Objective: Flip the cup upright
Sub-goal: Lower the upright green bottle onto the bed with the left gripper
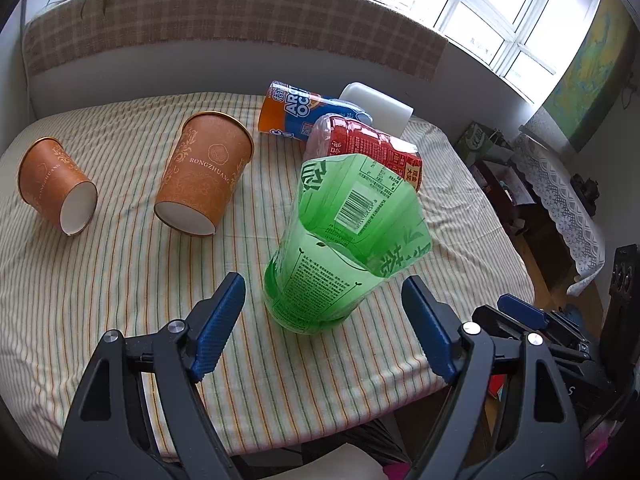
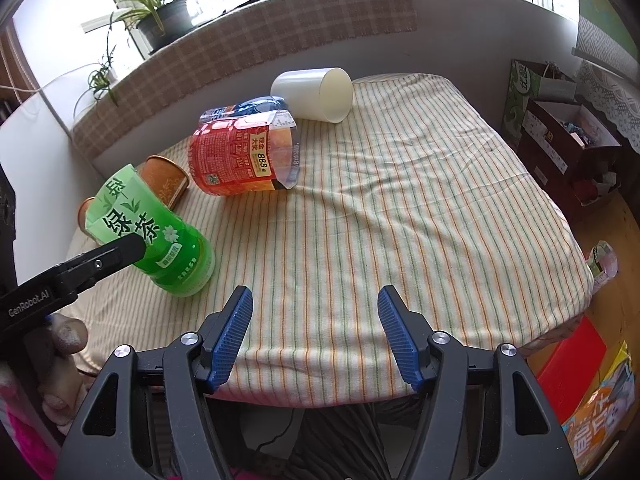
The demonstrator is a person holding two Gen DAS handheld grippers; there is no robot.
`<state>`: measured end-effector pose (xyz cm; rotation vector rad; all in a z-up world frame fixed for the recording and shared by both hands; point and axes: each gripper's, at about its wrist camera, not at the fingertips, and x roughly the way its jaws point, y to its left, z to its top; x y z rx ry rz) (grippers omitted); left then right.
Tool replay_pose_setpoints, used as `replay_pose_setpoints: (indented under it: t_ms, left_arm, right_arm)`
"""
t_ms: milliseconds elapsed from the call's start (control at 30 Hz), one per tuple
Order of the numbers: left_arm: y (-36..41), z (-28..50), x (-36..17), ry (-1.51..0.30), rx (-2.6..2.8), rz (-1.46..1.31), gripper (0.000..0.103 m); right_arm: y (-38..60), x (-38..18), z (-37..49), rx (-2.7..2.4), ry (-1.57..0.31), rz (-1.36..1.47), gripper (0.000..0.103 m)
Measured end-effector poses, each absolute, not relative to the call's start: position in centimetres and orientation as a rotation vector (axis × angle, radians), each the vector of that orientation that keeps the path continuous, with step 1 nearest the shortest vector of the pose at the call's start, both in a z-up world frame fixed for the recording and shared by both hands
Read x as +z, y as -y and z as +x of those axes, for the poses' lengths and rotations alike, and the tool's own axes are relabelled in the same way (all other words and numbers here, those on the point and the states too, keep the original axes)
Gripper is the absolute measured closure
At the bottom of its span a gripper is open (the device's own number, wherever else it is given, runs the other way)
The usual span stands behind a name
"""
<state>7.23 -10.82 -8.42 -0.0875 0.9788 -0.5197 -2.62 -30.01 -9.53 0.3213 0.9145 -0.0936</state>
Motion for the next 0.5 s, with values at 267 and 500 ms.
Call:
replay_pose_setpoints:
  t_ms: [267,500]
  left_arm:
    - [9.1,5.9,-8.6,-0.991,-0.500,-0.082,0.020]
    - [6.8,3.9,-7.1,-0.894,-0.406,-0.066,0.020]
  right_arm:
    - [29.3,-8.3,-2.0,-0.085,-0.874,0.285,0.039]
    - [27.9,-6.5,-1.8,-0.085,-0.796,0.224,0.039]
